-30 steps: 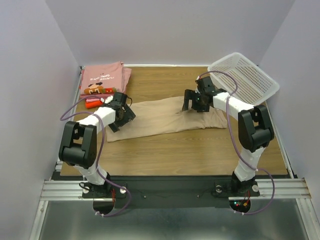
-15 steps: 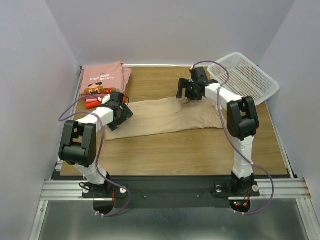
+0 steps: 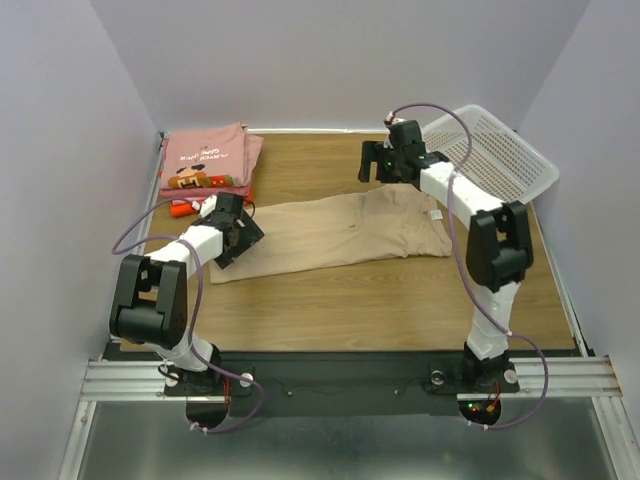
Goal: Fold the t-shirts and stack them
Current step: Fold the tshirt
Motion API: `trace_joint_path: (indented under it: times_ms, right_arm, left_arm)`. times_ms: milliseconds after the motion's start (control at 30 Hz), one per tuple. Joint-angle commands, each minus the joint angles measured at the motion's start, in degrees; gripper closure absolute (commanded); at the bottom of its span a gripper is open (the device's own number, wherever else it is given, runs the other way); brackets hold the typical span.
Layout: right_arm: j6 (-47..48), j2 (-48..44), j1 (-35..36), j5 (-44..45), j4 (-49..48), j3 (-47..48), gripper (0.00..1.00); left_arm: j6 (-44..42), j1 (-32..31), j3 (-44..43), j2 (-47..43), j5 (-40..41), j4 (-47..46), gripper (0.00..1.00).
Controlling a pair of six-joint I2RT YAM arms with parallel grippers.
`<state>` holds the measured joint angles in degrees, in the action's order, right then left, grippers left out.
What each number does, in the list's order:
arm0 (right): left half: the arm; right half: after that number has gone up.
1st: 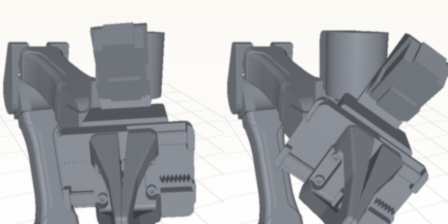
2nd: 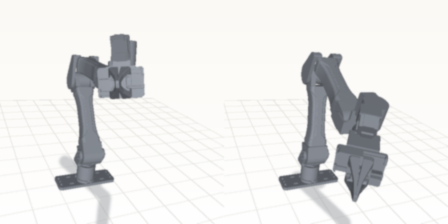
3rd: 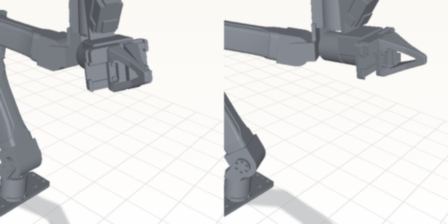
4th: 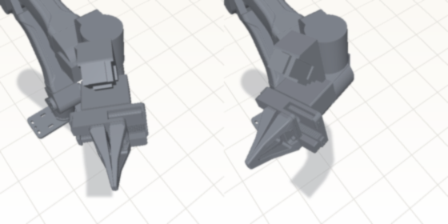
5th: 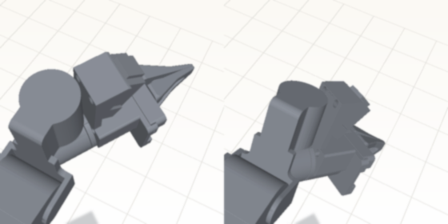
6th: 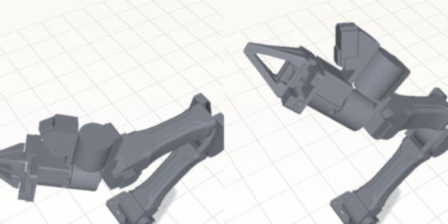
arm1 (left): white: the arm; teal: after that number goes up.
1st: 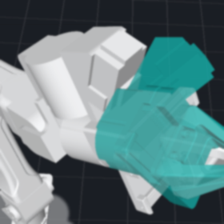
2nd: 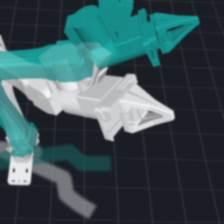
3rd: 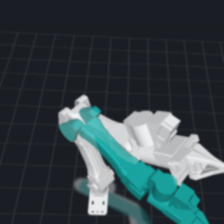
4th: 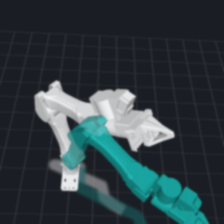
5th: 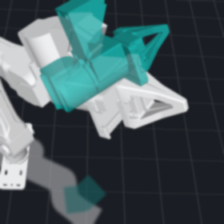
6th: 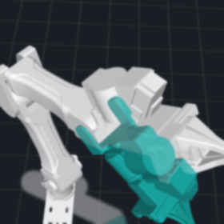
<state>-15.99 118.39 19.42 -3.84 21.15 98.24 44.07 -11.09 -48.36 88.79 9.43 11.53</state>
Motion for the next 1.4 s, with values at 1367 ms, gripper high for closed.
trace_joint_path:
  times_ms: [1367]
  right_arm:
    - [2.10,44.04,-0.17,-22.36,-5.67,44.15,0.00]
  left_arm:
    - [35.82,-51.13,2.40,19.93,-26.66,-17.69,0.02]
